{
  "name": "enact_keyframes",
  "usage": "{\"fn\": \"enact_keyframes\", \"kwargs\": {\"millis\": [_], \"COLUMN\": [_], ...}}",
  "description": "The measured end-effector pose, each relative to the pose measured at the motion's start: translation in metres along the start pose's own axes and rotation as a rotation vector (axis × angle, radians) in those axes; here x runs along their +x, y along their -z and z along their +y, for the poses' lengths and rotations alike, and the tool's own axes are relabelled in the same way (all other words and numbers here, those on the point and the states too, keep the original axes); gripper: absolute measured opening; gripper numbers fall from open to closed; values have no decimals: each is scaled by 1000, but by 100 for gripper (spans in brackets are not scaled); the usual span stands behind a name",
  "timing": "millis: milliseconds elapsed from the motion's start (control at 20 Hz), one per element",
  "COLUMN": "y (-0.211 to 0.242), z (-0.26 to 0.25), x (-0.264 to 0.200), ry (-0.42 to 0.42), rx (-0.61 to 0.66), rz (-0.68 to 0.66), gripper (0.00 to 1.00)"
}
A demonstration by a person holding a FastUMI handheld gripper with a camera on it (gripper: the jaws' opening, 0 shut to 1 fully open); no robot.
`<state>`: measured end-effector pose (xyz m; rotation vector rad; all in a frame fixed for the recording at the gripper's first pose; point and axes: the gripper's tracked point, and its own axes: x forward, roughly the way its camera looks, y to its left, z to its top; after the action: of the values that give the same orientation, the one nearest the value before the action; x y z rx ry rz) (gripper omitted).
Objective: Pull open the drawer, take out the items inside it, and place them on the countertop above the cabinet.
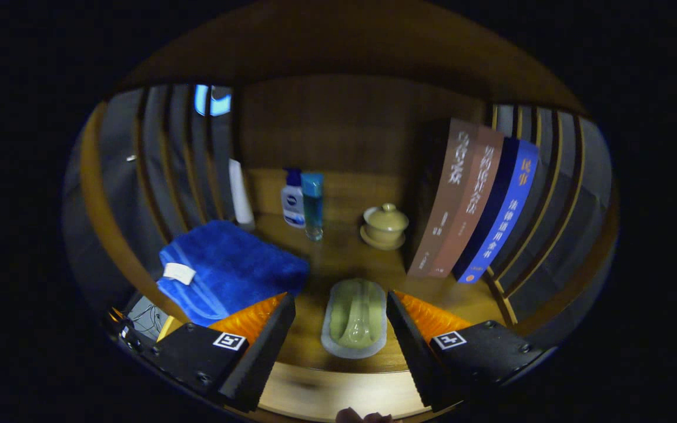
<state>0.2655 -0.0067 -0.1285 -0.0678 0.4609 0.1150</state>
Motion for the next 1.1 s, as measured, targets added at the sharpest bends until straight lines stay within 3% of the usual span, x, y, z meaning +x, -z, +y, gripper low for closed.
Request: {"fn": "enact_keyframes", "kwargs": {"millis": [200, 300, 550, 800, 1100], "y": [-31, -39, -5, 52, 113], "z": [12, 16, 29, 38, 42], "x": [-74, -116, -188, -226, -233], "ry": [-22, -28, -72, -35, 20], "rx": [24, 62, 194, 175, 140], "rz": [-291, -367, -475, -497, -503], "gripper": [99, 99, 98, 99, 99]}}
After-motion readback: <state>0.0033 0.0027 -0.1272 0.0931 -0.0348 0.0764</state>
